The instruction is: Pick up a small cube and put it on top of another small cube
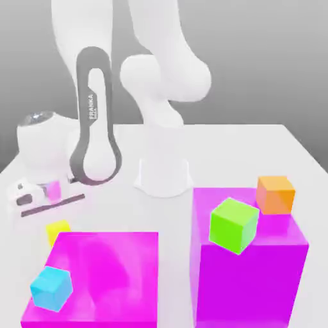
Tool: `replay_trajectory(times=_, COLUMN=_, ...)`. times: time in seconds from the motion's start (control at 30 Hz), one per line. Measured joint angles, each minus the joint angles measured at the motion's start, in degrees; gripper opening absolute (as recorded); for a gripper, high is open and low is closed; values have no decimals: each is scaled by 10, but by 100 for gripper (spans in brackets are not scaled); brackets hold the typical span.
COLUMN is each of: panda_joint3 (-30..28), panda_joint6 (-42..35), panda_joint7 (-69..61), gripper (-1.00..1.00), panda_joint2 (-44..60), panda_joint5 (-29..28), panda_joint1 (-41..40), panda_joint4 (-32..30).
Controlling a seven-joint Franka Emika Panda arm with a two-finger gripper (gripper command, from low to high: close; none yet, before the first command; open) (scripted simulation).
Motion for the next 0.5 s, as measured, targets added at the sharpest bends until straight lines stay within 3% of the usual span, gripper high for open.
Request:
replay_trajectory(times=0.13, panda_joint3=-57, panda_joint6=-58, panda_joint7=110, gripper=-100, panda_joint2=-85, panda_joint5=-150, panda_joint1=17, panda_joint4=-19)
replay_trajectory(times=0.27, panda_joint3=-29, panda_joint6=-117, panda_joint7=211, gripper=-100, panda_joint2=-125, panda_joint5=-175, panda_joint1=47, panda_joint4=21)
replay_trajectory(times=0.5, panda_joint3=47, panda_joint6=-235, panda_joint7=396, gripper=-100, panda_joint2=-173, panda_joint5=-174, panda_joint1=146, panda_joint4=100)
